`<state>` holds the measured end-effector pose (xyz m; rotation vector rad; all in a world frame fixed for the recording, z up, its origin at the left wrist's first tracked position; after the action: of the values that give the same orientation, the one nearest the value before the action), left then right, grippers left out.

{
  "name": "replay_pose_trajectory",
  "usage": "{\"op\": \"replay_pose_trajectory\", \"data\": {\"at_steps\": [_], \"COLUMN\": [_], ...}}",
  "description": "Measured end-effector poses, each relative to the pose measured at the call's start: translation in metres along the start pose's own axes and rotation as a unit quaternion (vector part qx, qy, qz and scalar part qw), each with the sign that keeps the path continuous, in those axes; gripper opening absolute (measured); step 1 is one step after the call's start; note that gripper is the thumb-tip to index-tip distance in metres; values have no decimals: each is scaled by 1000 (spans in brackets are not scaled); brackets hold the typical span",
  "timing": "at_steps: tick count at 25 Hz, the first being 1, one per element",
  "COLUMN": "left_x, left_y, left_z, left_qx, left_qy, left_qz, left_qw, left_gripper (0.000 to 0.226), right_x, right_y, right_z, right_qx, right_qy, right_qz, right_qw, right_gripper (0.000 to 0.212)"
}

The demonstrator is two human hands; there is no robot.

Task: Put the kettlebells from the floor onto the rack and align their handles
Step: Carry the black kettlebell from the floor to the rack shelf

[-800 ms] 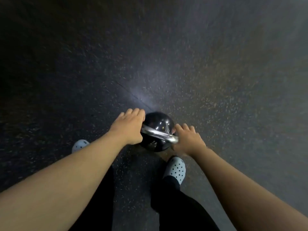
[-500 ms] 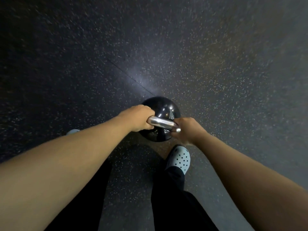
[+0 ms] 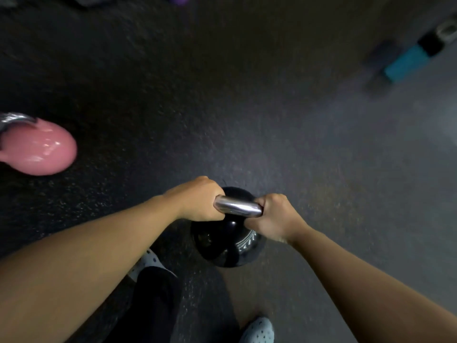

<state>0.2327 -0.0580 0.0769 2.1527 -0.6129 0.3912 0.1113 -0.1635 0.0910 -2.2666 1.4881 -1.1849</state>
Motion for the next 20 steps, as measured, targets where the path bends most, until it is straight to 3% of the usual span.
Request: {"op": "replay_pose_trajectory", "data": {"at_steps": [7,13,17,20], "left_x": [248,427,537,611], "left_y": [-73,-159,-226,-264], "left_z": [-98,-160,-189,-201], "left_qx": [35,84,148,176], "left_qy": [191,310,363,367], "left_qz": [5,103,126,122], "left_qw": [981,942,911,905], "left_gripper": [26,19,17,23], "right_x": [98,141,157,178], "right_y": [-271,-456,-573,-653], "right_z": [98,208,291,343], "right_qx": [156,245,306,358], "right_qy": [46,77,46,69], "right_qz": [-133,-187,-210,-219], "right_qw": [978,948,928,905], "right_gripper": [18,16,5,17]}}
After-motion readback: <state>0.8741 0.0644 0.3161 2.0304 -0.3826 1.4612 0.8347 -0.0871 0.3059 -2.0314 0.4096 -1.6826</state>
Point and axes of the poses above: each hand's wrist, its own z-axis towards the middle knuckle, its own x-axis out of the back of the hand, y = z × x, the point moved 8 cm from there along z, towards the middle knuckle, and after that the axes turned 6 degrees about -y, right-handed, at the moved point
